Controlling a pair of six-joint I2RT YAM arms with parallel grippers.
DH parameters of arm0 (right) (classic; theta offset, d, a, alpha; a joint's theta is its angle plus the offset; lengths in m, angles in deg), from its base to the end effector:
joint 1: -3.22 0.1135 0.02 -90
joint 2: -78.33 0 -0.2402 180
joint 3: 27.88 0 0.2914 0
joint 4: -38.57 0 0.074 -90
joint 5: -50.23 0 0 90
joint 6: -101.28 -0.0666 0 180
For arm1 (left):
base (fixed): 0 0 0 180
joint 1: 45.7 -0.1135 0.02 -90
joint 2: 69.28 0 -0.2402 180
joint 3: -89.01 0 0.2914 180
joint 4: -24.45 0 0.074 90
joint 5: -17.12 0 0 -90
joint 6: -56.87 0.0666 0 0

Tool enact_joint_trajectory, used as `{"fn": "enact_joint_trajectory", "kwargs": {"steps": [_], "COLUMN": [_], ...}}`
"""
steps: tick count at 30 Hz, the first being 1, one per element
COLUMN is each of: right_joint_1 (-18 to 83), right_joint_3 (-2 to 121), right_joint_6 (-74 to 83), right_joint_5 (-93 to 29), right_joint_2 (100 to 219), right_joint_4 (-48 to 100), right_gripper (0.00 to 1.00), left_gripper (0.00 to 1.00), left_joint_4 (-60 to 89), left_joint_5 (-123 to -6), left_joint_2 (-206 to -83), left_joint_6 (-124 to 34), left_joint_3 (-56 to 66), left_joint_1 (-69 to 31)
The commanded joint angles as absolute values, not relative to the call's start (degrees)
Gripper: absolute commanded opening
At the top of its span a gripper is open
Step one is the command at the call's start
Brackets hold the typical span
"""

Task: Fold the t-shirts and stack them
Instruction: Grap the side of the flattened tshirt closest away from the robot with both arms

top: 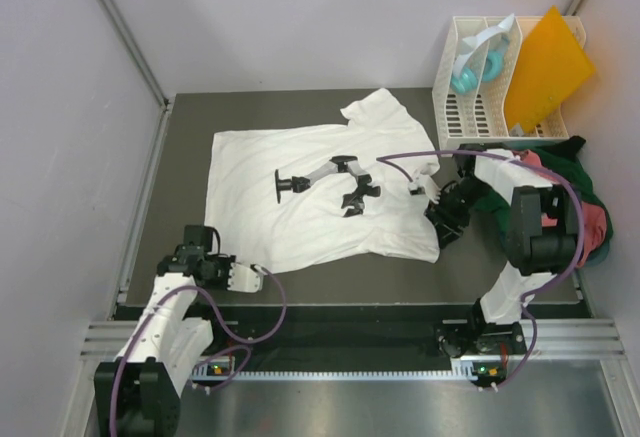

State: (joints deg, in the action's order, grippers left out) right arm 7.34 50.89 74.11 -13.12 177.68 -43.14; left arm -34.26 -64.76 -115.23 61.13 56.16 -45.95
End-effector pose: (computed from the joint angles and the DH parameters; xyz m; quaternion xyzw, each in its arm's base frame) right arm 0.3005 0.0516 0.1176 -0.5131 0.8206 0.2508 0.0215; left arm 0.1805 -0.0086 0.0872 0.7280 0.6635 0.0683 0.1584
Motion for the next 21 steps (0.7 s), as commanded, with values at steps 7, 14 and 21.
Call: {"fn": "enact_joint_trajectory", "kwargs": {"steps": [7, 14, 21], "right_joint_1": [8.05, 7.35, 6.12], "right_joint_3": [53.16, 56.32, 55.99], "right_joint_6": [76.49, 81.59, 80.71], "right_joint_5": [-12.26, -9.21, -5.33], "right_joint_2": [177.64, 180.88, 186.25], "right_joint_4": [-46.26, -56.17, -56.99], "right_gripper": [0.52, 0.52, 0.52], "left_gripper": [0.0, 0.0, 0.0], "left_joint_4": [-33.57, -34.63, -33.66], "left_joint_5": [-65.41, -67.26, -66.38], "left_joint_2": [-120.51, -121.83, -121.57], "left_joint_6": [60.04, 58.72, 59.24], "left_joint_3": [56.39, 52.61, 52.78], "left_joint_1": [-45.87, -45.96, -45.87]}}
